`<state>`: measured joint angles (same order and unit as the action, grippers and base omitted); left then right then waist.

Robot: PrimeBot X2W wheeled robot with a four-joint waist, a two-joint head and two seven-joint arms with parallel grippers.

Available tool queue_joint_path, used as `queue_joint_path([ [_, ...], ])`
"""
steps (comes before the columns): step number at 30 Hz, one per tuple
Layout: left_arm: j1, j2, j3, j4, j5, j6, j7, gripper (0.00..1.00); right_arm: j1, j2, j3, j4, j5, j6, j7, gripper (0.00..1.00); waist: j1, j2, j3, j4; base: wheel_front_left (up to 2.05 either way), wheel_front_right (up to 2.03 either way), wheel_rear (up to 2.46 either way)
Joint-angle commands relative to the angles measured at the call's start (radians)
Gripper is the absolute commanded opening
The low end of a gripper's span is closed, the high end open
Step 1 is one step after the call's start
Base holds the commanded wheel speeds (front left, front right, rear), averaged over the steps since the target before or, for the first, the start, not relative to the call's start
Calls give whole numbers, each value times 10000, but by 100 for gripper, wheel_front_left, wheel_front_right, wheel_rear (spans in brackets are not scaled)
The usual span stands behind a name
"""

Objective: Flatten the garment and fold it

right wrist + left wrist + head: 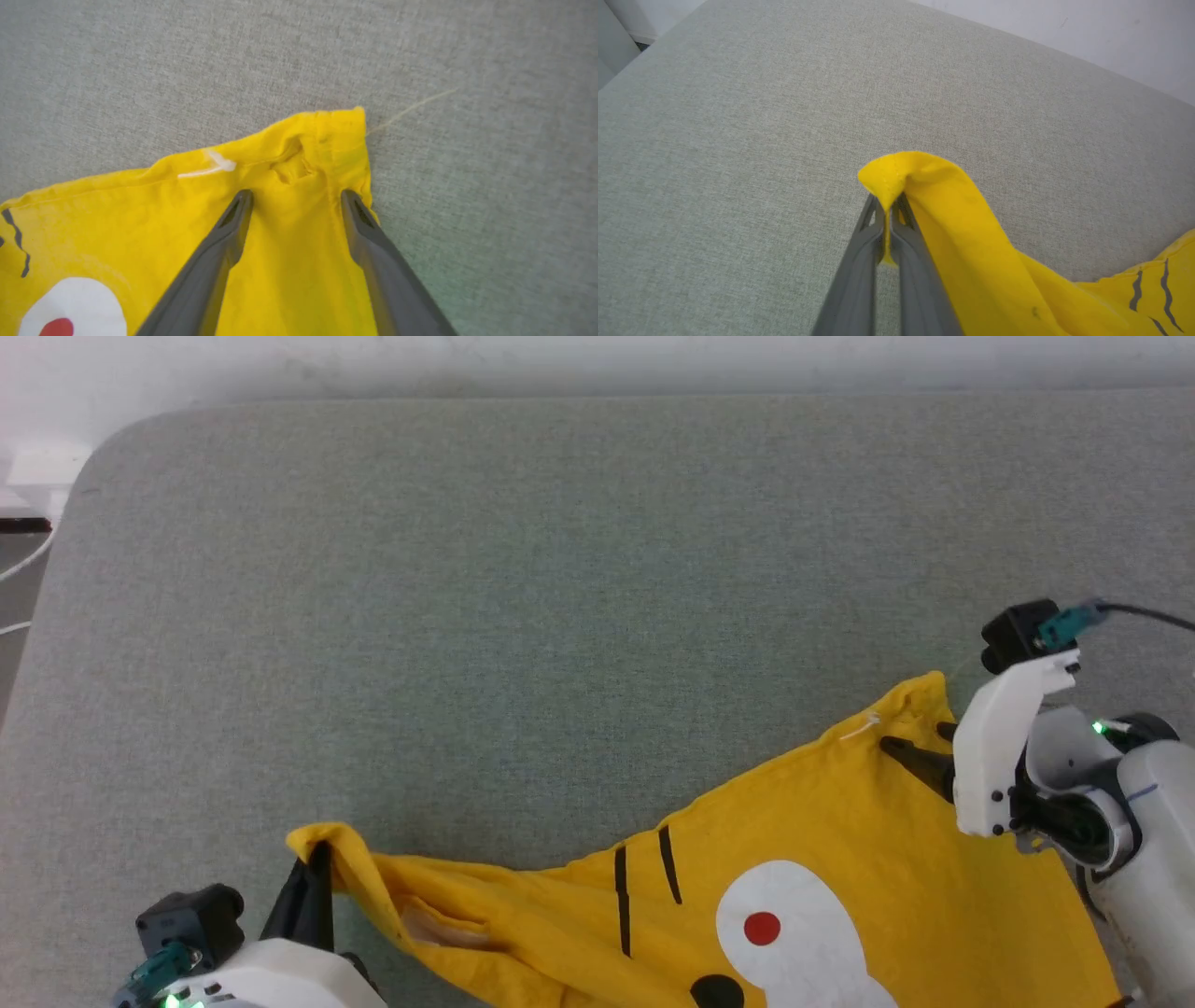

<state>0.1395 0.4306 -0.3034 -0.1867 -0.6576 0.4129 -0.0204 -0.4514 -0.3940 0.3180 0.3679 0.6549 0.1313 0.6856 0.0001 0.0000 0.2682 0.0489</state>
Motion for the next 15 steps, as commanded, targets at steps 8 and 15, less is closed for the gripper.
queue_joint_path([
  [8,-359,-117,-137,352,45,-211,-127,0,245,182,1201,574,971,-6,2532,0,-1,0,9,148,0,0,0],
  [15,-880,581,32,405,310,-383,94,0,-75,-231,1166,-353,1305,-6,1897,0,-1,0,-719,53,0,0,0],
])
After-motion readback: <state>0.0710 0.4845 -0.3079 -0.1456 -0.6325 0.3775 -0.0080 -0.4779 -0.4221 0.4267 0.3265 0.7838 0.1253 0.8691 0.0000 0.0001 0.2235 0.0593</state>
